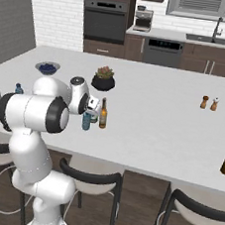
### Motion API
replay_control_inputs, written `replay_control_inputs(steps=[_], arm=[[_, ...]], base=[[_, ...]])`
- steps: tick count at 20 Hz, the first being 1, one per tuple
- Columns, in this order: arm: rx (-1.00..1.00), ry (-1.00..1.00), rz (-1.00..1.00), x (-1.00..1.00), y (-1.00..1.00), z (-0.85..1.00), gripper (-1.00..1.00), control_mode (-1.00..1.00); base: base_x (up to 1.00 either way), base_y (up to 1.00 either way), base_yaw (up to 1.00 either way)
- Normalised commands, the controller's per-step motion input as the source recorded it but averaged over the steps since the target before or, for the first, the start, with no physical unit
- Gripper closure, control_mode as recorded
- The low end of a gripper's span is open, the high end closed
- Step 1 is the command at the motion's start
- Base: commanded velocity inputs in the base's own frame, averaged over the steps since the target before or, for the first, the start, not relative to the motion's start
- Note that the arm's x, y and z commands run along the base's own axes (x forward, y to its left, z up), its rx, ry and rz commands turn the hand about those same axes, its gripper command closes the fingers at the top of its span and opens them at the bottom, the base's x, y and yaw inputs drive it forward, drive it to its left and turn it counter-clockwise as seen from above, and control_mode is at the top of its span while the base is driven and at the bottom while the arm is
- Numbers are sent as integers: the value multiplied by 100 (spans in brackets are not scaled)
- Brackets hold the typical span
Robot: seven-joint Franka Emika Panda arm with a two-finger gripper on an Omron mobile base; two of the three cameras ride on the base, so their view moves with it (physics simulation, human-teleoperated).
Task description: Move the plastic bottles in the middle to the plastics group, and the glass bottles in the middle to the glass group.
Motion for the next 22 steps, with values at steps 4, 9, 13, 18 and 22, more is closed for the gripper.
replay_control_inputs(steps=[4,9,13,18,22], arm=[[0,0,0,0,0,0,100,-100],[0,0,0,0,0,0,100,-100],[0,-13,0,-21,0,4,100,-100],[0,-13,5,-58,31,28,100,-100],[0,-1,15,-33,73,24,100,-100]], base=[[0,0,0],[0,0,0],[0,0,0],[0,0,0],[0,0,0]])
